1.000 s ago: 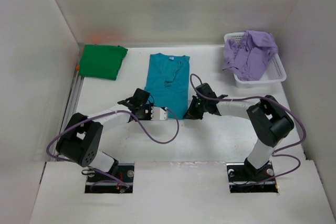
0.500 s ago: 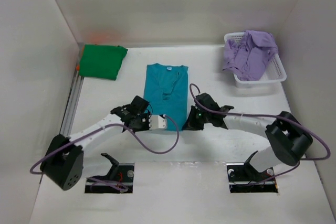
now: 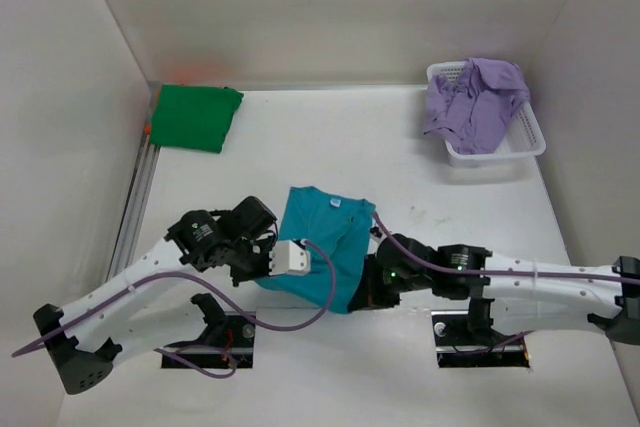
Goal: Fold and stack the t-shirts
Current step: Fold the long partially folded tshirt into a neat square, then put the neatly folded tshirt into the corner of the board with the left arm, then grab crumpled tshirt from the corner of the board with the right arm
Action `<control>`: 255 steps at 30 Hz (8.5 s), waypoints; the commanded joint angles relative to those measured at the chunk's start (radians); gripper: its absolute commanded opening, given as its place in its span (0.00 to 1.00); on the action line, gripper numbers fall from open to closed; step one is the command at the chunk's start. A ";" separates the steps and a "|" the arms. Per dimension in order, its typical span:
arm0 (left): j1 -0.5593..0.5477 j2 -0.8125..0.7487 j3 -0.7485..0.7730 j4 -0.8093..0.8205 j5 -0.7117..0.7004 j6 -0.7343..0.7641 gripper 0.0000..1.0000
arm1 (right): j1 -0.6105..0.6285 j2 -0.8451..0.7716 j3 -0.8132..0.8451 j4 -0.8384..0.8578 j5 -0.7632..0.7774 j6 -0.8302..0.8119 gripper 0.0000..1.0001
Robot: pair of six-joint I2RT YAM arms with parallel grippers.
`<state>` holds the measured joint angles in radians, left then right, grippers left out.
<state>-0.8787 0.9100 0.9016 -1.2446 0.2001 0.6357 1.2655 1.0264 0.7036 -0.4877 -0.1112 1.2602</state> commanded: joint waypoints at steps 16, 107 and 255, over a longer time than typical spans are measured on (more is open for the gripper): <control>0.326 0.429 0.427 0.117 0.168 -0.036 0.03 | -0.413 -0.031 0.071 -0.045 -0.033 -0.131 0.00; 0.511 0.582 0.168 0.666 0.110 -0.436 0.64 | -0.705 0.498 0.203 0.227 0.080 -0.406 0.60; 0.834 1.199 1.083 0.640 -0.339 -0.249 0.66 | -1.354 1.055 1.113 0.086 0.458 -0.662 0.68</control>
<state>-0.0395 2.0552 1.8427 -0.6914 -0.0456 0.3862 -0.0631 2.0403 1.7607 -0.4446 0.3305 0.5747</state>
